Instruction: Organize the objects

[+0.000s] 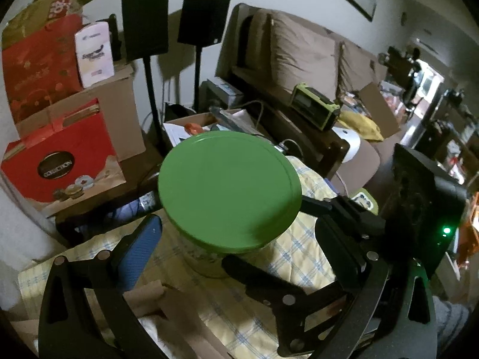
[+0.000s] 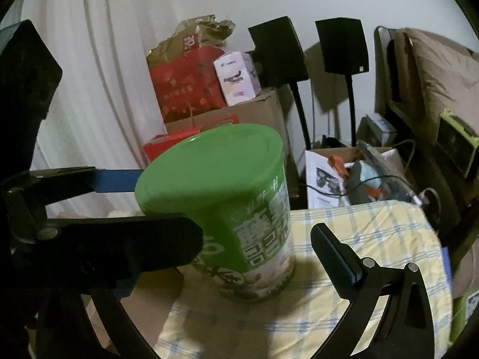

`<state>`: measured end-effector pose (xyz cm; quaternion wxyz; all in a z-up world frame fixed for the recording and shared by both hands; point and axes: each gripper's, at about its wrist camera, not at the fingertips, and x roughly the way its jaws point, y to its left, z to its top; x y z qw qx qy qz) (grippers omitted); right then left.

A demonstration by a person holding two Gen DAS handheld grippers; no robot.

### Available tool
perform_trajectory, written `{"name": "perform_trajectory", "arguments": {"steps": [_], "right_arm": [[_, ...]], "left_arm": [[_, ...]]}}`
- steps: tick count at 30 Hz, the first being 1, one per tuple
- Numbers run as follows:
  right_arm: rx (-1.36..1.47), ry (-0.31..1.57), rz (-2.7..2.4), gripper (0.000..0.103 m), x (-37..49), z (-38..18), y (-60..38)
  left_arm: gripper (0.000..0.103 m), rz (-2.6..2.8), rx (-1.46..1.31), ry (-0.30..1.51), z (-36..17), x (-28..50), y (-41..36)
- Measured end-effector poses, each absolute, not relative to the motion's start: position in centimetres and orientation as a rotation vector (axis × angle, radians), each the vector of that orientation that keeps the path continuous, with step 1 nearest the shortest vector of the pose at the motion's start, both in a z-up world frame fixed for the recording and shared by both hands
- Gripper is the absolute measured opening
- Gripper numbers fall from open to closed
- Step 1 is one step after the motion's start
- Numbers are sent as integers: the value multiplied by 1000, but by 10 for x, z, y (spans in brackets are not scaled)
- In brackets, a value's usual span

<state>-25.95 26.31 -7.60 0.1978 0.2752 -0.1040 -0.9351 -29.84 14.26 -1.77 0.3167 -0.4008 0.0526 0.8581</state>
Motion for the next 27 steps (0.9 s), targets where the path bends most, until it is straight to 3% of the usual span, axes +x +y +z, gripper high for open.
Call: {"name": "perform_trajectory", "arguments": {"steps": [11, 17, 27], "right_arm": [[752, -397, -2578, 103, -273, -75, 266], [774, -394, -2557, 98, -270, -69, 273], [712, -313, -2554, 97, -240, -15, 272]], "left_arm": [[96, 2231, -993, 141, -14, -302, 145], [91, 2224, -932, 108, -1, -291, 142], [91, 2226, -797, 75, 50, -244, 131]]}}
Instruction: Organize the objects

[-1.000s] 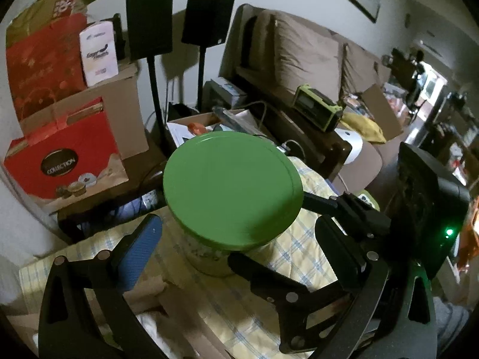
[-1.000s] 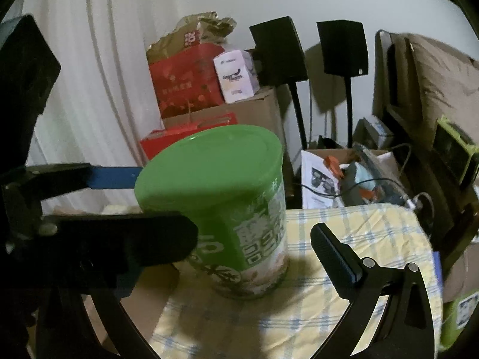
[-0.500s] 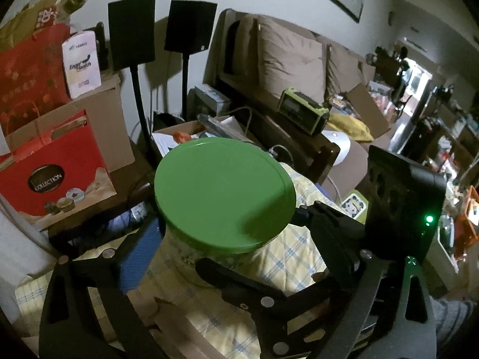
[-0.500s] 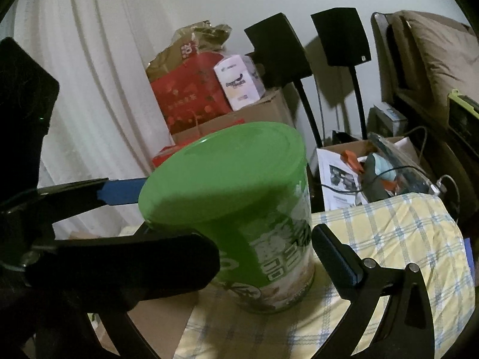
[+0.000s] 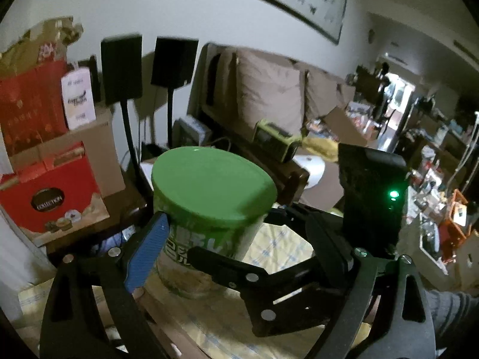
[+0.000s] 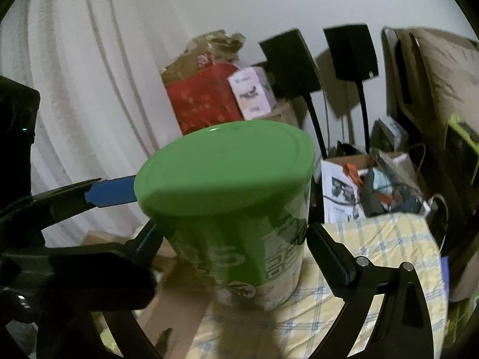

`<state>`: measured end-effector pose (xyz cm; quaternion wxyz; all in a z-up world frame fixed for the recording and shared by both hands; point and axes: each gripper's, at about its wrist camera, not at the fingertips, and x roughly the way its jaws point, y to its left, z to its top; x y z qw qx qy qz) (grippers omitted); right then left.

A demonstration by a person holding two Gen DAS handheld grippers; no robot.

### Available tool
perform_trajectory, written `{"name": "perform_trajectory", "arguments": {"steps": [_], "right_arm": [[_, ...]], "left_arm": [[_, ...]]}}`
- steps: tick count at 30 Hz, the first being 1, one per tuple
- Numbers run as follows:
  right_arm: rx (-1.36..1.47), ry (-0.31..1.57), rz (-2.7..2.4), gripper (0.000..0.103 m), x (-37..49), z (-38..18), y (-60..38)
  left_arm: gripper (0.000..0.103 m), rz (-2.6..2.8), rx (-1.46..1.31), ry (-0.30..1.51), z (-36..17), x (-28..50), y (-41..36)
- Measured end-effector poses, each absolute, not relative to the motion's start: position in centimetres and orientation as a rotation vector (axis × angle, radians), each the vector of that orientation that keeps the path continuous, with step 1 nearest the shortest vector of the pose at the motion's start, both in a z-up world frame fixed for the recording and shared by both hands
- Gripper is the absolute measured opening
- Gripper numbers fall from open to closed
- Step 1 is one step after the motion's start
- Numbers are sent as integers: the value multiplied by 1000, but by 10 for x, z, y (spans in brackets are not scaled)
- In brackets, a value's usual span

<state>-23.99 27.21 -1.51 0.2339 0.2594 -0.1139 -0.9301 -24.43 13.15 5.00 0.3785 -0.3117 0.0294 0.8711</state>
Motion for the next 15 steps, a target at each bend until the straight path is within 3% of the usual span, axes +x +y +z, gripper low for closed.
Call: {"name": "perform_trajectory", "arguments": {"steps": [4, 6, 15], "right_arm": [[666, -260, -2521, 95, -224, 12, 257], [636, -224, -2455, 80, -213, 26, 240], [810, -158, -2433, 81, -194, 20, 187]], "left_arm": [[91, 2213, -751, 53, 74, -221, 118], [85, 2180, -743, 23, 82, -209, 110], [82, 2246, -851, -83, 81, -206, 43]]}}
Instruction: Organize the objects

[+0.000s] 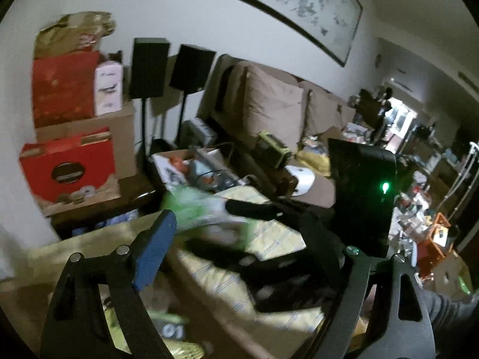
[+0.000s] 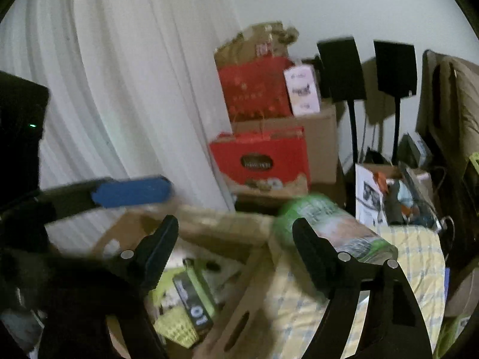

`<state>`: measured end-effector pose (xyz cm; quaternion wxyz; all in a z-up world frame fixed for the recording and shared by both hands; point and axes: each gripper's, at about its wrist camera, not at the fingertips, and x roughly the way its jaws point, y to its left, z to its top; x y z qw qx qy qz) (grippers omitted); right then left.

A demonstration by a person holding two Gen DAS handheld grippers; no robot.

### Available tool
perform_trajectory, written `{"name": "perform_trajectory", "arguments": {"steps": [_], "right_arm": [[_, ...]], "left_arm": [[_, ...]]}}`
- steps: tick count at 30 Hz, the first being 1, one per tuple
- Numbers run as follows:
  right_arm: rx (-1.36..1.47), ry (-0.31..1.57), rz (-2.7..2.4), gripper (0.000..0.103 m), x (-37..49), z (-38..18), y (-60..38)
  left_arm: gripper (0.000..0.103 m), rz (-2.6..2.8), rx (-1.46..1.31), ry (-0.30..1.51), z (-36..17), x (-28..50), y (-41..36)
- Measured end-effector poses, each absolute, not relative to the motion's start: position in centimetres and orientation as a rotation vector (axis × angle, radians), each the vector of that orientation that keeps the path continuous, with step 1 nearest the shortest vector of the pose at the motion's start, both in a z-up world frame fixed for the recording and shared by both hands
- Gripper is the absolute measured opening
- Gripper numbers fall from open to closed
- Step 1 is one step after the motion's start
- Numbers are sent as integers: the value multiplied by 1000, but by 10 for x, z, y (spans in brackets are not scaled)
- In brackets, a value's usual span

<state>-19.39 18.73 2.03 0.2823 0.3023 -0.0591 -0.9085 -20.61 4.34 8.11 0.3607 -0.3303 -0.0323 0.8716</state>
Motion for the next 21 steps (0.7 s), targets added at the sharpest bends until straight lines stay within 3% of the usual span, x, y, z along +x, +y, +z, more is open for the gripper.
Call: {"name": "perform_trajectory", "arguments": {"steps": [7, 8, 10, 12, 17, 20, 21], "right_arm": [[853, -101, -2527, 82, -192, 19, 230], [852, -85, -2556, 82, -193, 20, 239], [857, -36, -2661, 86, -197, 21, 264], [870, -71, -2772, 103, -213, 16, 296], [1035, -308, -2804, 101, -301, -24, 363], [1194, -387, -2757, 88, -340, -60, 384], [1211, -413, -2713, 89, -344, -70, 387]], "left_arm": [[85, 2267, -942, -102, 62, -212, 31], [89, 2262, -952, -115, 59, -215, 32], [100, 2277, -957, -137, 55, -224, 40], [102, 2295, -976, -168, 52, -248, 55], [102, 2248, -1210, -290, 22, -375, 118], [99, 2177, -1361, -360, -8, -436, 154], [99, 2160, -1385, -354, -17, -447, 164]]}}
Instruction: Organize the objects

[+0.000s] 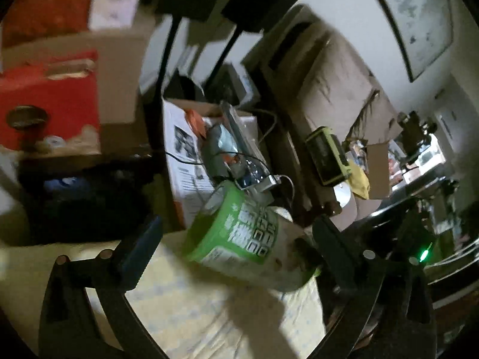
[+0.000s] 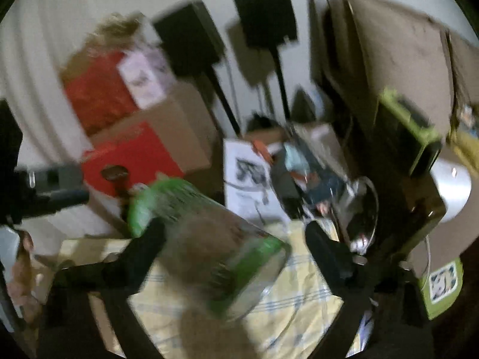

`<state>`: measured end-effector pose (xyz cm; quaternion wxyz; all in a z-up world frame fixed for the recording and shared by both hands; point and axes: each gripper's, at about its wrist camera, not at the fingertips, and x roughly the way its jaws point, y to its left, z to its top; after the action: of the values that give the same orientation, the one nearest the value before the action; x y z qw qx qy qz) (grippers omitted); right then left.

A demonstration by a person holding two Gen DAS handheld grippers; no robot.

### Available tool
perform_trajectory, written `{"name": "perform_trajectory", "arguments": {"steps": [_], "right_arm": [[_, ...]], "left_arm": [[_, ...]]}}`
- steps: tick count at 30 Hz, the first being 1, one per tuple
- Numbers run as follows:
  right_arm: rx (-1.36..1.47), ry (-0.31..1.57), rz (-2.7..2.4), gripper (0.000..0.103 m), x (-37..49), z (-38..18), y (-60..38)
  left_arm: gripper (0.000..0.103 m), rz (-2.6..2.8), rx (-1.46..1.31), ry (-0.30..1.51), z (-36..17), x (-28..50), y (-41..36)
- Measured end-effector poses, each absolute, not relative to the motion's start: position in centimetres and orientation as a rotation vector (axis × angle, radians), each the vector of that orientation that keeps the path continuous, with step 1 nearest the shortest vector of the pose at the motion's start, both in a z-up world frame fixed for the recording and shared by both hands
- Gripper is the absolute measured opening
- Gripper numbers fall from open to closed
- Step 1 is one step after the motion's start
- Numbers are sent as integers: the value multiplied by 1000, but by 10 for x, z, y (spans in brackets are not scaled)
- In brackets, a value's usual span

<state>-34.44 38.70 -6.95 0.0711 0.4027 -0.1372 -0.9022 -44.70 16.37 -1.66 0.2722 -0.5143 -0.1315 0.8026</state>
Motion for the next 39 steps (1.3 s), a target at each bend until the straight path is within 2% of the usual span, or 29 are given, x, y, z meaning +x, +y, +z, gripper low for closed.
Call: {"name": "perform_trajectory", "arguments": {"steps": [4, 6, 7, 9, 10, 11, 13, 17, 21, 24, 31, 39], "right_arm": [[1209, -351, -2685, 96, -342, -82, 389], [1262, -274, -2677, 92, -341, -93, 382], [1262, -254, -2670, 86, -340, -98, 380], [1256, -240, -2630, 81, -345, -110, 372], [1248, -205, -2623, 82, -348, -111, 365], [1228, -157, -2620, 81, -351, -111, 358], [1206, -153, -2565, 76, -353, -108, 349], [1183, -111, -2585, 76, -348, -101, 349], [1195, -149, -2625, 76, -336, -89, 368], [1174, -135, -2643, 76, -322, -72, 368], [1131, -137, -2691, 82, -290, -40, 365], [1103, -161, -2731, 87, -252, -19, 356]], "left_arm": [[99, 2151, -1430, -243, -44, -464, 185], [99, 2168, -1463, -204, -60, -469, 186], [98, 2163, -1474, -195, -66, -471, 187], [94, 2106, -1498, -194, -81, -475, 194], [88, 2069, -1487, -202, -83, -476, 199], [86, 2001, -1468, -209, -86, -476, 211], [77, 1925, -1490, -196, -91, -472, 228], [73, 1925, -1457, -148, -81, -463, 233], [73, 2029, -1438, -219, -64, -454, 192], [73, 2129, -1401, -190, -48, -433, 160], [76, 2215, -1320, -239, -12, -373, 105], [88, 2265, -1287, -284, 8, -317, 77]]}}
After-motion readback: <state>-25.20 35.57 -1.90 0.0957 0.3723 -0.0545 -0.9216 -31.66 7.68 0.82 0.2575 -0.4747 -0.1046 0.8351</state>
